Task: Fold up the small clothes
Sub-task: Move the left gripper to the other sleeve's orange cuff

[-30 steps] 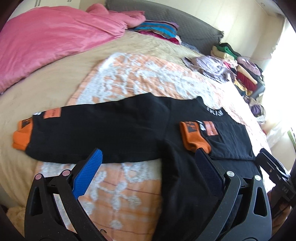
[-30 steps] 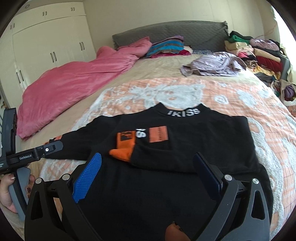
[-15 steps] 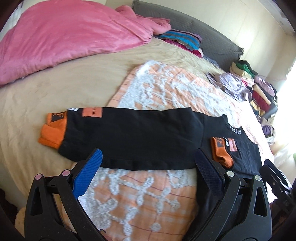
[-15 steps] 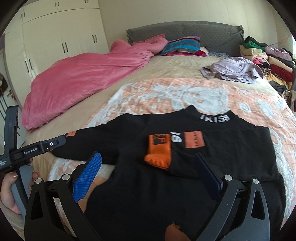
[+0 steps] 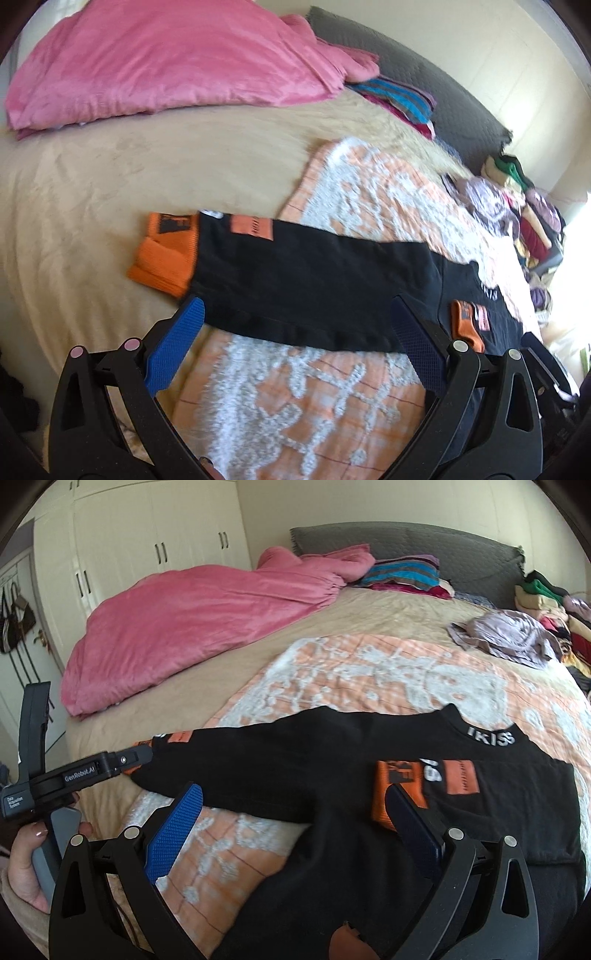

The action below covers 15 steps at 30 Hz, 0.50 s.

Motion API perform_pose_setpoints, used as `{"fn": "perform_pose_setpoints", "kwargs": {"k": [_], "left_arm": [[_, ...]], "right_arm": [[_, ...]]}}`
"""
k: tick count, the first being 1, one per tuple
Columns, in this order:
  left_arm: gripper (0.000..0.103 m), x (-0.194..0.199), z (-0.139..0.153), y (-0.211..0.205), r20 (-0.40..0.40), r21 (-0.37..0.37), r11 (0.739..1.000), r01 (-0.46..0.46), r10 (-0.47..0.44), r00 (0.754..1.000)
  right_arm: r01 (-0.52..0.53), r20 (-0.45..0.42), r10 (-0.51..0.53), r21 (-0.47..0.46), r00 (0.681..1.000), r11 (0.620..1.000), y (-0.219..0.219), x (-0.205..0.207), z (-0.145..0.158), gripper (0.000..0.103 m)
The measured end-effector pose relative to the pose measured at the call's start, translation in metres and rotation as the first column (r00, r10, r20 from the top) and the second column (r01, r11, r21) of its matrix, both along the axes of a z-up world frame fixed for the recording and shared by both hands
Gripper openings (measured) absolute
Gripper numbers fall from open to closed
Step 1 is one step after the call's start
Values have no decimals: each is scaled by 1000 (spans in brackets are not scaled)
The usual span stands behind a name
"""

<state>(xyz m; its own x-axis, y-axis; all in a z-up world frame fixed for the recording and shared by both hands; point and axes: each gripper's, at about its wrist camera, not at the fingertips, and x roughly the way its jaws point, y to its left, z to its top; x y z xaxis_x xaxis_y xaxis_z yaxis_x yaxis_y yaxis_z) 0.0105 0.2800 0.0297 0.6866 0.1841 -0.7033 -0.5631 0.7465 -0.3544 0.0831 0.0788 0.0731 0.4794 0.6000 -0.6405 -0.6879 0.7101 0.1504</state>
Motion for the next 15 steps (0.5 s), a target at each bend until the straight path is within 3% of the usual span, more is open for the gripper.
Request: {"fn": "perform_pose_setpoints", "kwargs": {"k": [15], "left_arm": [[94,-22,-26,54,-34,-74,980,-184,182,983]], "right_arm": [[-97,-8,97,-23,995,995,51,-22,-8,98]]}}
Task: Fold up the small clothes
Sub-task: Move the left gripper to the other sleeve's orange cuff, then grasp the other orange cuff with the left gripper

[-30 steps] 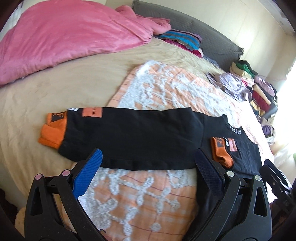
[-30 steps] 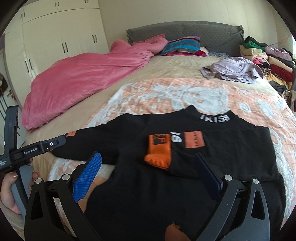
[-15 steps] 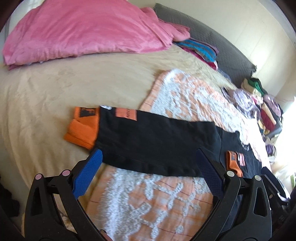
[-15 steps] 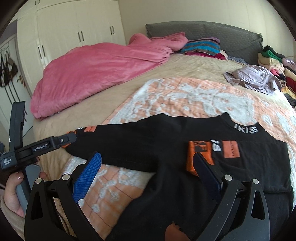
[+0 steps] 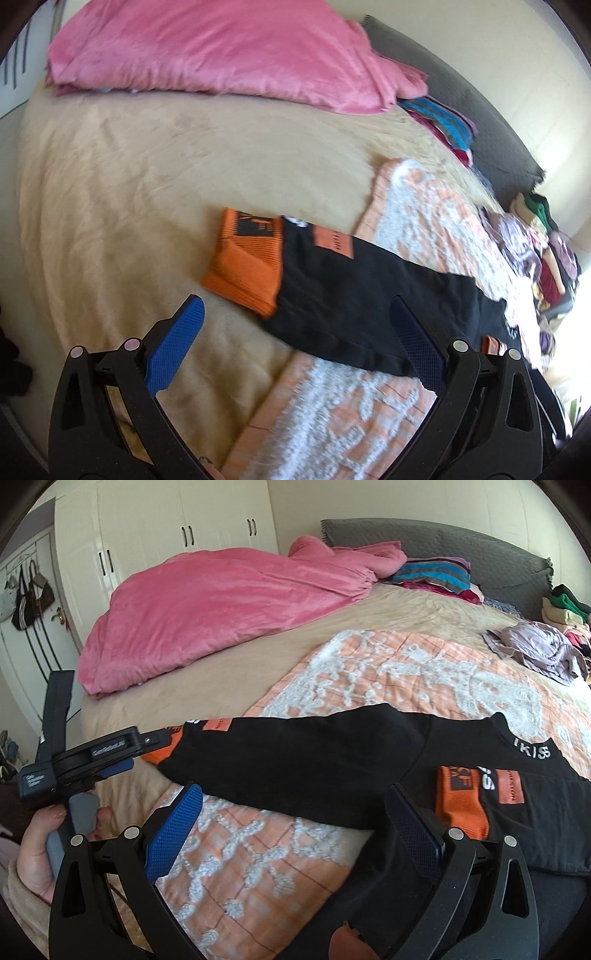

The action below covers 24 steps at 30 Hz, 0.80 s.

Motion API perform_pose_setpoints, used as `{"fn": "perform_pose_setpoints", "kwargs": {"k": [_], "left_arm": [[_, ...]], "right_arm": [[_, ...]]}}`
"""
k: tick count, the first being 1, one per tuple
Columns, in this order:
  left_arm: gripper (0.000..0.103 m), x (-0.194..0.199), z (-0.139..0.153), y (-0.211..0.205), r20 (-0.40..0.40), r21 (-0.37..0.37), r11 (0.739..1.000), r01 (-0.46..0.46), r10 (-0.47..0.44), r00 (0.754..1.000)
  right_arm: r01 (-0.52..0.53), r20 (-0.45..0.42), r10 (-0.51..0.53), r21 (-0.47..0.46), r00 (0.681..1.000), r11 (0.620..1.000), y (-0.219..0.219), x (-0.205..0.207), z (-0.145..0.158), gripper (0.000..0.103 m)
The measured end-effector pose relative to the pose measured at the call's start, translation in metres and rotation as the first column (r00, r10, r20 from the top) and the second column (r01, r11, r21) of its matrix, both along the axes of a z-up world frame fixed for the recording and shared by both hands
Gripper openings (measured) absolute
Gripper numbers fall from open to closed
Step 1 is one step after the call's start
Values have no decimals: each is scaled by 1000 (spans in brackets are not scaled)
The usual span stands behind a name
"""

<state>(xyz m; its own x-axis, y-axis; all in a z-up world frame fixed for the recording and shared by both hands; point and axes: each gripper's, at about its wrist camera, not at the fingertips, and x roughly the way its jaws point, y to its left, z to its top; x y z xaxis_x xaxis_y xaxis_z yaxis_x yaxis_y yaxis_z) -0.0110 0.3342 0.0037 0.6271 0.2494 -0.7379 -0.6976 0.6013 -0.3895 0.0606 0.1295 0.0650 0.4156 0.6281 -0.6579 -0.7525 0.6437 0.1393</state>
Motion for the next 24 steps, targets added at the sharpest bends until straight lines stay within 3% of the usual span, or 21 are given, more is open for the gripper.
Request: {"fn": "perform_pose_setpoints", "kwargs": {"k": [7,11,12,14,15,18,19,24], "left_arm": [[94,2,-24,25,-24,-61,993,-97,96,995],[93,9,-25,25,-26,-19,995,-102,101,995],[89,11,-24,23,-24,-2,995,-98,98,995],[66,15,-24,22,-13,8,997,-76,76,997],[50,17,-24,21,-4,3,998,-57,57,998],[14,22,-31,21,43,-57,998,7,-5,999],[12,21,-33,20,70,-87,996,29,-23,997],[10,13,-14,6,156,-57,993,100,-90,984]], "right_arm": [[3,-21,-2,5,1000,1000,-4,0,-5,98],[26,-52,-24,29,998,999,-14,3,-7,98],[38,-60,-35,36,998,999,-18,5,-9,98],[57,-71,-54,45,996,997,-25,6,-11,98],[67,-76,-63,51,995,996,-29,6,-12,98],[109,-95,-102,69,990,992,-43,5,-16,98],[118,-102,-110,72,989,990,-46,6,-17,98],[189,-153,-174,92,973,978,-70,7,-26,98]]}}
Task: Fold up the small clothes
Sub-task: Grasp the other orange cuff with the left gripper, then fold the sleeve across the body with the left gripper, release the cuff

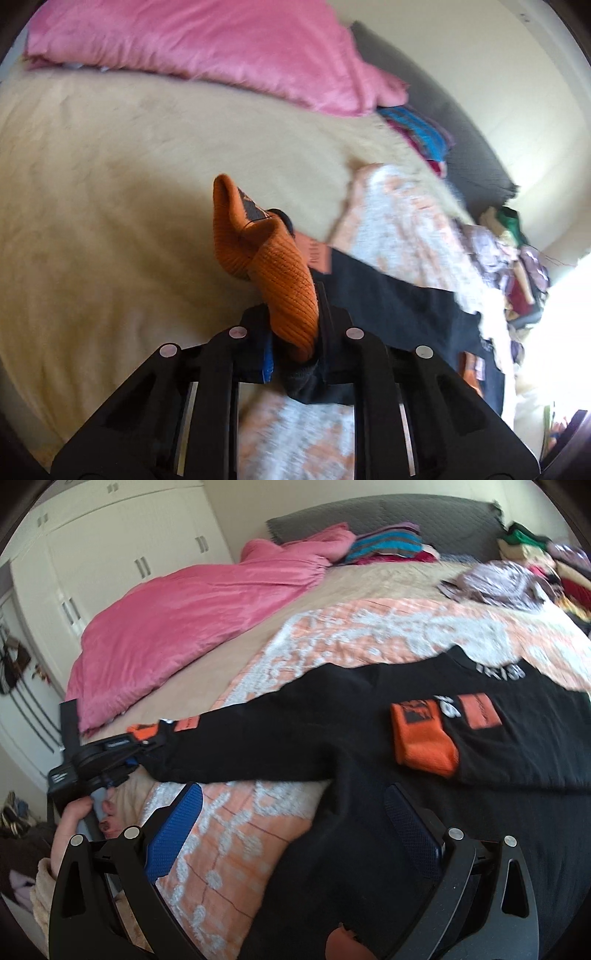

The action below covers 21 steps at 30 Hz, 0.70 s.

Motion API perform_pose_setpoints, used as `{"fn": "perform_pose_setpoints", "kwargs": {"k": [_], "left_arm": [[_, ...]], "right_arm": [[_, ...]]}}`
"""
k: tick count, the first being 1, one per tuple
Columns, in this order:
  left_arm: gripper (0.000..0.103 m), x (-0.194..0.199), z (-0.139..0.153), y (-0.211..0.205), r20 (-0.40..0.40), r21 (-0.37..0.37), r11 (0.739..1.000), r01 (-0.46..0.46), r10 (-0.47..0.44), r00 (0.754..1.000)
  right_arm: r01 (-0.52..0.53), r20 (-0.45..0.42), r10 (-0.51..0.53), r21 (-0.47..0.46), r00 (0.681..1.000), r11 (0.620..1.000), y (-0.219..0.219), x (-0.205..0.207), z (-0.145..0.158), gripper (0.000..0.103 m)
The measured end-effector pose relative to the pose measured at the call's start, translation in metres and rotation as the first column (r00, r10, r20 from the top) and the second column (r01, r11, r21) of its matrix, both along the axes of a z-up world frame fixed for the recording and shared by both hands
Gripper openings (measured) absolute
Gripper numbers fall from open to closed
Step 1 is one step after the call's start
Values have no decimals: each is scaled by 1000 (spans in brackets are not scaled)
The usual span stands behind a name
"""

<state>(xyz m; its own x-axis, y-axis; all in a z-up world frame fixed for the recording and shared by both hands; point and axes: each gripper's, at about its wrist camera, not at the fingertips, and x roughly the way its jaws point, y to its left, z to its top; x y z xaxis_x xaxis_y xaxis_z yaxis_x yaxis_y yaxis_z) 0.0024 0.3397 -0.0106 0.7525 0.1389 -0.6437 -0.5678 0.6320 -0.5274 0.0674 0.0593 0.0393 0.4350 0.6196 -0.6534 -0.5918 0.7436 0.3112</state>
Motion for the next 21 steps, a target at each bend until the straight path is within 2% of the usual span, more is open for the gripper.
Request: {"fn": "perform_pose_setpoints", "kwargs": {"k": [5,13,21], "left_arm": [[9,-2,19,-20,58,20,998,63,-64,996],[9,11,53,-57,148,47,982,183,-188,971],[9,32,78,-94,163,102,954,282,-295,941]], "right_arm": [[71,-40,-70,15,997,997,-26,3,-7,98],[179,-22,-179,15,984,984,-64,6,-1,98],[254,-5,-254,54,967,966,-97,7,13,98]]}}
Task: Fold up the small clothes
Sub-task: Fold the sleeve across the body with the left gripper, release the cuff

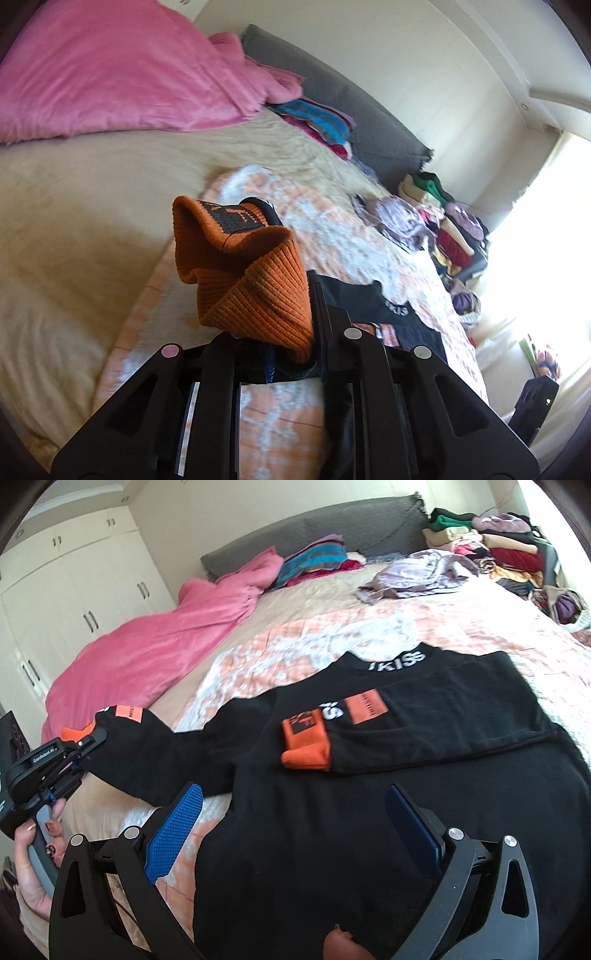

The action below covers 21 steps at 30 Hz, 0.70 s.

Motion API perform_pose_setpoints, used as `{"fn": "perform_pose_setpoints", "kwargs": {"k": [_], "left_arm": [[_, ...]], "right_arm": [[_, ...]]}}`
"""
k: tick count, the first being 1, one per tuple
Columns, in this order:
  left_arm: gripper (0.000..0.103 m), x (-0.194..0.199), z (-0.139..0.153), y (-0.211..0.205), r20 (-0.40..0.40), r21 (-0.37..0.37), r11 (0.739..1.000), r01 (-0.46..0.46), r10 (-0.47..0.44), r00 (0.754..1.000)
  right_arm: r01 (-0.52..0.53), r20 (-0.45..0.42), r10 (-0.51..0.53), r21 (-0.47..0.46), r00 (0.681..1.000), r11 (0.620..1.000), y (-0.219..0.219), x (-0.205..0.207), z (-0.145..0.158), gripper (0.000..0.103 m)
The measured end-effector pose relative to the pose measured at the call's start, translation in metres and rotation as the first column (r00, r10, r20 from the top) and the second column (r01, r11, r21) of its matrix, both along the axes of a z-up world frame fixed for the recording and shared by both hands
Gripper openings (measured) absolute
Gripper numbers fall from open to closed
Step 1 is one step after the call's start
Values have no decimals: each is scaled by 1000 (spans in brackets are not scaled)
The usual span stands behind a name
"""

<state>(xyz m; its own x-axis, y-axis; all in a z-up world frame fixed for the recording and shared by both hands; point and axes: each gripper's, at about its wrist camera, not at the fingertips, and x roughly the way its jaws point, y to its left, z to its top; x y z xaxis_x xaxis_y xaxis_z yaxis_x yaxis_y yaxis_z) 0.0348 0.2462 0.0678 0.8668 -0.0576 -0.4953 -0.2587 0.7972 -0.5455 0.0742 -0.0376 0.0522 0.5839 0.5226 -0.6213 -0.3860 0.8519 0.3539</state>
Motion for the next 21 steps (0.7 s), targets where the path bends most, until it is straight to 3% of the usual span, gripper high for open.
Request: {"fn": "perform_pose_setpoints", "kwargs": {"k": [21], "left_arm": [[9,58,22,-102,-33,109,969,222,-219,975]], "right_arm": [[231,26,-230,-16,973,973,-94,2,-1,98]]}}
